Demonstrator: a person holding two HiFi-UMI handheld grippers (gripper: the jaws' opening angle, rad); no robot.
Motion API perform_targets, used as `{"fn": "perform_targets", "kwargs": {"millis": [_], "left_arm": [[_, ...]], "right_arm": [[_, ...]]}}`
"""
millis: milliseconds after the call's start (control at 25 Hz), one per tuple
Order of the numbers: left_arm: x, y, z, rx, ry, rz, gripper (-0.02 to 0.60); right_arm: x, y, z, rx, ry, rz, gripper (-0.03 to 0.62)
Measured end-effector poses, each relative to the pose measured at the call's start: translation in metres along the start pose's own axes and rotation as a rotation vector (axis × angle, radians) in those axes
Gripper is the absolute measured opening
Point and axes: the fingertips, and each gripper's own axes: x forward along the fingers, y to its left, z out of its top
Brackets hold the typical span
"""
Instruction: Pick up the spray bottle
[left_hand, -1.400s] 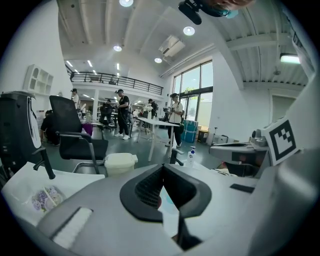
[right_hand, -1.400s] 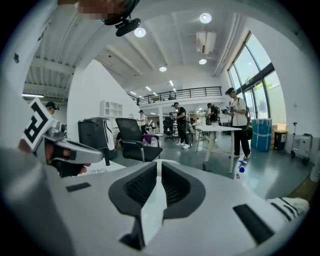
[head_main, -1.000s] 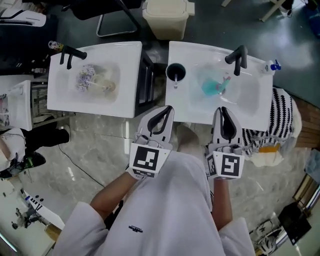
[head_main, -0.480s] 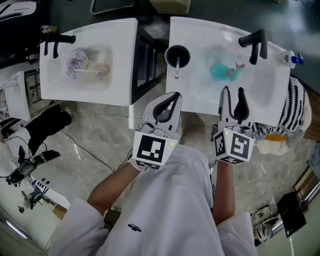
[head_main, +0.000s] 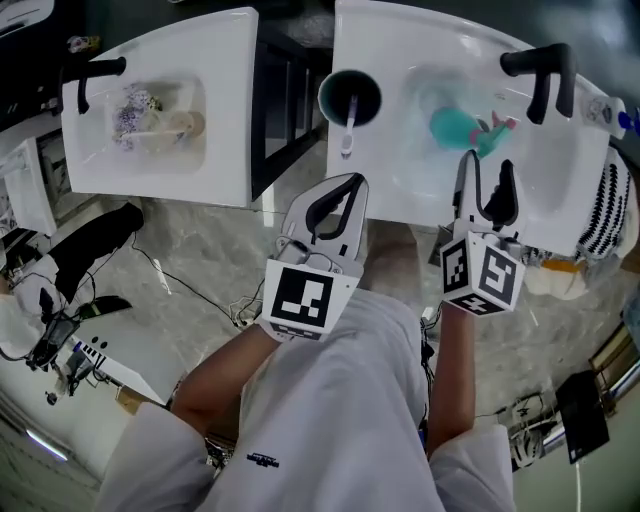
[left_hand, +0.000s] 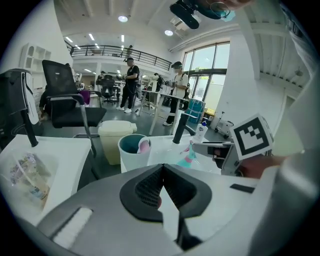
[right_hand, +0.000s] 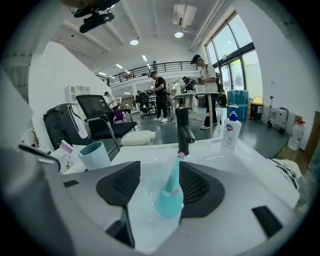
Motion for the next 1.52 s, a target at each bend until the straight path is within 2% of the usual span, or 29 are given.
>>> {"fn": "perform_targets", "kwargs": {"millis": [360,880,920,960,1000,1360,1520], "left_arm": [[0.026,-0.003,-0.028,-0.012,0.032,0.002,0.005],[0.048,0.001,-0.045,-0.038,0.046,0.030,0.005],[0.049,0.001,-0.046,-0.040,0.048,0.032,0.005],[0.049,0.001,-0.047,-0.041,0.050,0.033,0.005],[0.050,0.001,-0.048,-0.043,0.051,0.035,0.005],[0.045,0.005,-0.039,-0.027,0.032,0.050,0.005],[0.036,0.004,-0.033,-0.018,0.021,0.055,0.005]], "right_arm": [[0.032,-0.016,-0.040,0.094,0.070,-0.014,0.222],[0.062,-0.026,-0.063,0.106,0.117,-0.016,0.221],[0.062,-0.028,-0.065,0.100,0.121,-0.029,0.217],[0.063,-0.029,-0.066,0.087,0.128,-0.041,0.146],[0.064,-0.029,-0.066,0.070,0.134,-0.048,0.135],[0.059,-0.033,-0.065,0.084,0.139,-0.049,0.124],[0.048,-0.030,-0.055,0.052,0.121,-0.029,0.124]]}}
